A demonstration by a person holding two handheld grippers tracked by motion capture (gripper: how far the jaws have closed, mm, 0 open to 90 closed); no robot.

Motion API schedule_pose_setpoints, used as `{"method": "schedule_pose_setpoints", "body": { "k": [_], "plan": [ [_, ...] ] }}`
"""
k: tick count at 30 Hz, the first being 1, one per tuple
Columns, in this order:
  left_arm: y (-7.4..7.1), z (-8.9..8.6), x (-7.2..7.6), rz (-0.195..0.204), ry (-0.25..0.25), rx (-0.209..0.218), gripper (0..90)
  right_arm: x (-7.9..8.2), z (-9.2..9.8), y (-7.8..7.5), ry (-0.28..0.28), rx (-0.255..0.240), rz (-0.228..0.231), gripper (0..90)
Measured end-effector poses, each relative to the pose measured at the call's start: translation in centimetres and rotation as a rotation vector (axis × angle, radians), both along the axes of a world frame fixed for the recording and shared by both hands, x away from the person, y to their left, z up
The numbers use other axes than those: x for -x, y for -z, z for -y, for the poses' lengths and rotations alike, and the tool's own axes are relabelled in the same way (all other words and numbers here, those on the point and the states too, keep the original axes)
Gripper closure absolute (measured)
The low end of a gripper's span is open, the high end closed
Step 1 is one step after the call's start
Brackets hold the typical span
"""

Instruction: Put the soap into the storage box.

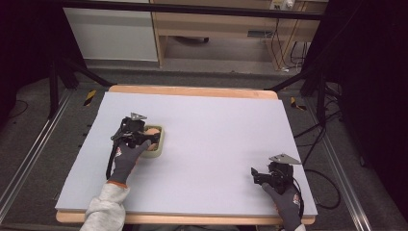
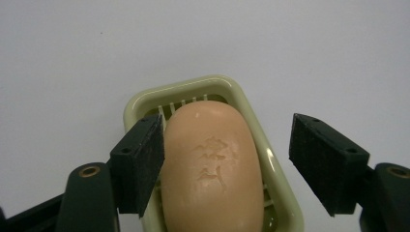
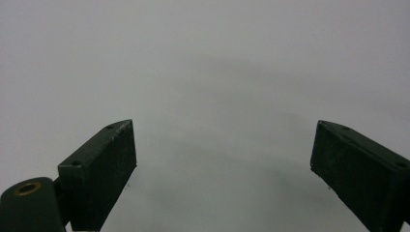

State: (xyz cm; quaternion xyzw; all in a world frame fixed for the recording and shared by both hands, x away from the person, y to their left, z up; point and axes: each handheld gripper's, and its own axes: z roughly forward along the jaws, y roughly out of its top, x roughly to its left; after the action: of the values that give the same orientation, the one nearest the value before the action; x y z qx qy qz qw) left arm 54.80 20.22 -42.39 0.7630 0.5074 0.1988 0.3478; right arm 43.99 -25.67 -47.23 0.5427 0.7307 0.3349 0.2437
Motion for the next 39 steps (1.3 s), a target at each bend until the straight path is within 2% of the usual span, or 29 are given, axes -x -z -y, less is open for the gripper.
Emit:
{"method": "schedule_pose_setpoints", "body": {
  "k": [9,19,28,35,39],
  "plan": [
    [-0.8,0.0,2.2,0.043,0.046,0.008,26.5,0.1,0.1,-0.1,0.008,0.003,0.011,9.2],
    [-0.7,-0.6,4.2,0.050,0.095,0.003,24.2,0.1,0.3,-0.1,0.018,0.000,0.013,9.1],
    [0.1,-1.2,6.4,0.072,0.098,-0.014,22.3,0.2,0.4,0.0,0.026,0.000,0.010,9.1],
    [1.1,-2.2,8.1,0.065,0.085,-0.032,21.6,0.3,0.6,-0.1,0.036,-0.002,0.011,9.0],
    [1.8,-3.3,8.5,0.053,0.056,-0.032,21.6,0.3,0.7,-0.1,0.041,-0.003,0.011,8.9]
  ]
}}
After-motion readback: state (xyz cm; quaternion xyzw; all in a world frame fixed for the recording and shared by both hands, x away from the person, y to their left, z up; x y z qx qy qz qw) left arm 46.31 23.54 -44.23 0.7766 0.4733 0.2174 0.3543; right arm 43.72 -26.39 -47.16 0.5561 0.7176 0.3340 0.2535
